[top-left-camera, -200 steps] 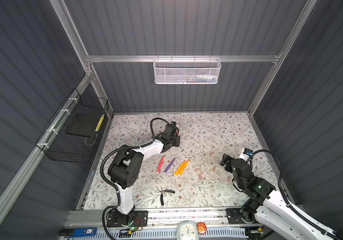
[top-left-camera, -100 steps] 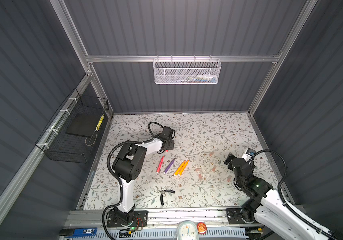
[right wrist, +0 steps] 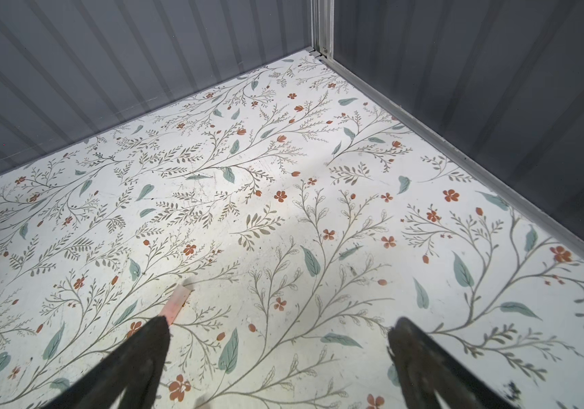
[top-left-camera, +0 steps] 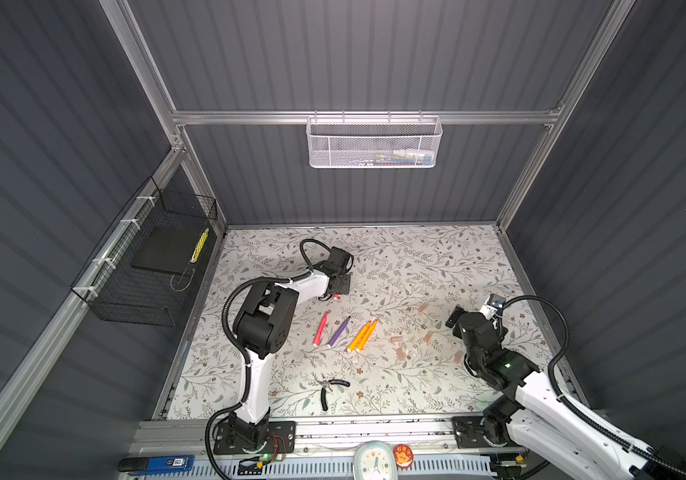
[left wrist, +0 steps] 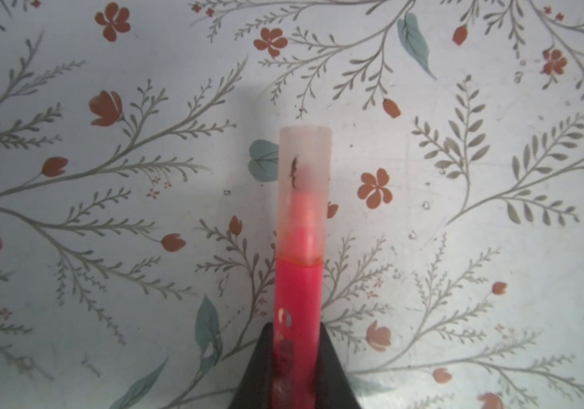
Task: Insert the pens into the pen caps
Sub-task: 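Lower the capped pink marker onto the table with the left gripper and release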
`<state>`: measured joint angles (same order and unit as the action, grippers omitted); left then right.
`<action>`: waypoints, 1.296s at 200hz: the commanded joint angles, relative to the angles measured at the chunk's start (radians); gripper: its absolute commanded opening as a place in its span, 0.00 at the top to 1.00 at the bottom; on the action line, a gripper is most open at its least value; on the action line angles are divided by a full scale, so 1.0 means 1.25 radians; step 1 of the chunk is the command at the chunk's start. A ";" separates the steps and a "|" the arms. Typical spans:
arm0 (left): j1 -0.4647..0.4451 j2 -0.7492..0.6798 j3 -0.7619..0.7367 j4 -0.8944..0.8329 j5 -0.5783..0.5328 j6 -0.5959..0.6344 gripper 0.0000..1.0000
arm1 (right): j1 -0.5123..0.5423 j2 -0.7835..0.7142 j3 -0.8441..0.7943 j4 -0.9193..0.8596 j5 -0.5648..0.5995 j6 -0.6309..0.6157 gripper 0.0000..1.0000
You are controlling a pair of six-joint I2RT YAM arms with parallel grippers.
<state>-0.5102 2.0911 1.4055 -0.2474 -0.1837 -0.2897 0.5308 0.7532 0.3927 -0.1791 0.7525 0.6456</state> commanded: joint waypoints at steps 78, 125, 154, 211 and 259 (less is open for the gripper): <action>0.008 0.057 0.035 -0.066 0.019 -0.013 0.86 | -0.003 -0.034 -0.004 0.006 -0.005 -0.013 0.01; 0.011 0.077 0.056 -0.085 0.022 -0.011 0.83 | -0.004 -0.038 -0.004 0.004 -0.009 -0.013 0.01; 0.013 0.085 0.060 -0.089 0.025 -0.011 0.77 | -0.004 -0.041 -0.005 0.003 -0.011 -0.012 0.01; 0.014 0.091 0.065 -0.089 0.037 -0.010 0.68 | -0.005 -0.044 -0.007 0.004 -0.014 -0.014 0.01; 0.015 -0.006 0.029 -0.050 0.064 -0.004 0.48 | -0.005 -0.043 -0.009 0.008 -0.013 -0.014 0.01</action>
<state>-0.5011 2.1410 1.4914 -0.2703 -0.1482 -0.2935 0.5297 0.7055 0.3927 -0.1791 0.7284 0.6422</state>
